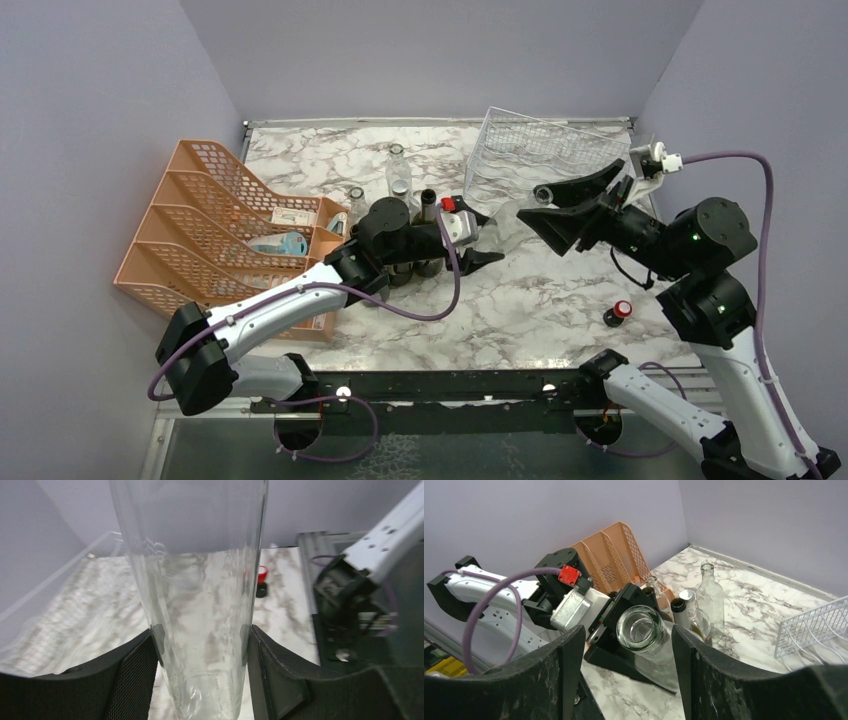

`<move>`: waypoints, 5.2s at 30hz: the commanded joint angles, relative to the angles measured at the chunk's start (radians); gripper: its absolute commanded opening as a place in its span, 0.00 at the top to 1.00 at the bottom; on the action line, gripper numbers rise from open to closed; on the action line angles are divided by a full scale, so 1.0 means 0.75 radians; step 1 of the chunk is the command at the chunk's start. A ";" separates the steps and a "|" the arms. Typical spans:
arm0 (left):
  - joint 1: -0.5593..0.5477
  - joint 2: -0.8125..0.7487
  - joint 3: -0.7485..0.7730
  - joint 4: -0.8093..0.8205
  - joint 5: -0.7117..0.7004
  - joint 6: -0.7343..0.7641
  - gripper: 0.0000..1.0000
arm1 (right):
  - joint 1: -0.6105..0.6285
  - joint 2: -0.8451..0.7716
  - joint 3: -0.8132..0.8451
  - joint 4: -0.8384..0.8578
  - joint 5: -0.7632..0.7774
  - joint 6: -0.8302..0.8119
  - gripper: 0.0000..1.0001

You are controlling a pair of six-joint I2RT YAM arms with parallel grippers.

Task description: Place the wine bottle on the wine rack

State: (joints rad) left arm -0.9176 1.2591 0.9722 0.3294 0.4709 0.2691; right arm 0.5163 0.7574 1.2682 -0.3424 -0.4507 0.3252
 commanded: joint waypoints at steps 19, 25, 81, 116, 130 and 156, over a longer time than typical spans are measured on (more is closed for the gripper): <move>0.004 0.065 0.288 -0.211 -0.257 1.632 1.00 | 0.007 0.182 0.387 -0.643 0.443 -0.057 0.33; 0.003 0.097 0.333 -0.291 -0.181 1.766 1.00 | 0.005 0.308 0.347 -0.704 0.278 -0.154 0.25; -0.006 -0.452 0.025 -0.083 -0.669 -0.402 0.01 | 0.007 0.201 -0.523 -0.133 0.563 0.052 0.99; -0.007 -0.791 -0.110 -0.391 -0.894 -0.390 0.01 | 0.006 0.902 -0.802 0.995 1.032 0.420 0.99; -0.006 -0.788 -0.138 -0.389 -0.910 -0.378 0.01 | 0.006 1.238 -0.614 1.225 1.178 0.503 0.99; -0.006 -0.720 -0.126 -0.403 -0.877 -0.384 0.01 | 0.005 1.625 -0.221 1.099 1.464 0.588 0.74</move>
State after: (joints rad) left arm -0.9184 0.7250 0.8780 0.0086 -0.1917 -0.0181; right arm 0.5179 1.9453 1.0397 0.4736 0.5556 0.7345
